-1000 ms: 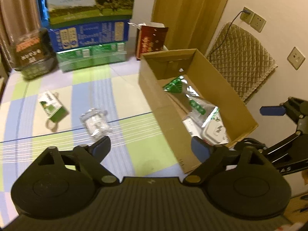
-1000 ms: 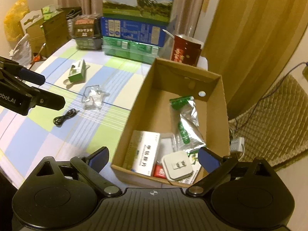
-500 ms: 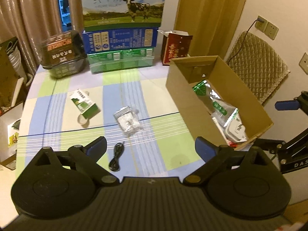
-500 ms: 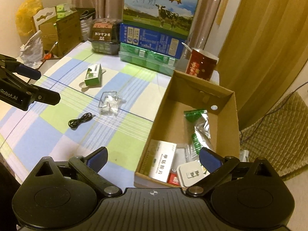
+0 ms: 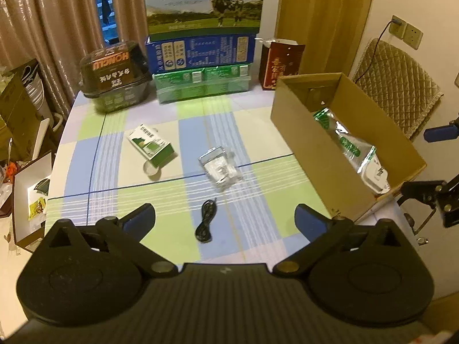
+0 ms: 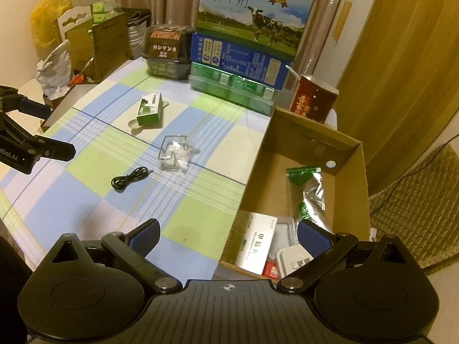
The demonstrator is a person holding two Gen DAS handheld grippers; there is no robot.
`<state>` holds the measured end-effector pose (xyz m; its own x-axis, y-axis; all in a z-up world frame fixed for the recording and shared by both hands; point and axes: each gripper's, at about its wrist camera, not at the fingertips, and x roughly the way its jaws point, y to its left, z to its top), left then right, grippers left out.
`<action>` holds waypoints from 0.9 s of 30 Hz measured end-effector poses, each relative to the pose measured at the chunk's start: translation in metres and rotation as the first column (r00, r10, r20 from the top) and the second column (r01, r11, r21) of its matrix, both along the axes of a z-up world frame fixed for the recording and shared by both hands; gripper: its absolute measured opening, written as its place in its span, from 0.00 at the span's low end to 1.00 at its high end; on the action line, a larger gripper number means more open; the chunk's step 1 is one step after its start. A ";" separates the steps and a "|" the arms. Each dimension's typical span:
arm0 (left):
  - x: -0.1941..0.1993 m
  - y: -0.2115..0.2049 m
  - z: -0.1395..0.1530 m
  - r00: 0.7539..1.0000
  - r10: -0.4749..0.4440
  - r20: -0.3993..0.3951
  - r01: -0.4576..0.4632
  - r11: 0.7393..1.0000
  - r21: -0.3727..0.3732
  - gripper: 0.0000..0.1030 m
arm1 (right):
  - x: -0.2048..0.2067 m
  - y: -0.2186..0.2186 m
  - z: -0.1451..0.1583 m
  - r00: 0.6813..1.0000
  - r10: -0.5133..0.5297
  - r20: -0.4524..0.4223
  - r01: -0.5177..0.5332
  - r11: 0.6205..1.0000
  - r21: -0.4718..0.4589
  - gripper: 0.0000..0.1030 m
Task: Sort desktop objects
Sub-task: 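Withdraw both tools from the cardboard box back over the table, then reach the left tool toward the black cable and the right tool toward the clear holder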
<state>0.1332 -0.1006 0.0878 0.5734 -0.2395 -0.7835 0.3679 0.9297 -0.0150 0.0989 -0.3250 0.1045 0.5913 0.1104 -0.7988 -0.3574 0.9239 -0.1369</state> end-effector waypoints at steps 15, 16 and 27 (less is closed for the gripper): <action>-0.012 0.072 -0.021 0.999 -0.003 0.044 0.001 0.999 0.040 0.99 | 0.006 0.036 -0.015 0.998 0.062 -0.014 -0.062 0.998 0.020 0.97; -0.012 0.075 -0.023 0.999 -0.003 0.038 0.001 0.999 0.043 0.99 | 0.006 0.040 -0.016 0.997 0.069 -0.015 -0.069 0.997 0.023 0.97; -0.007 0.083 -0.054 0.999 -0.016 -0.050 0.022 0.993 0.112 0.99 | 0.024 0.071 -0.039 0.996 0.087 -0.021 -0.085 0.995 0.057 0.97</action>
<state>0.1266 -0.0172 0.0341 0.5300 -0.1585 -0.8330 0.3867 0.9195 0.0711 0.1230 -0.2541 0.0658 0.5587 0.2050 -0.8036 -0.4383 0.8956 -0.0762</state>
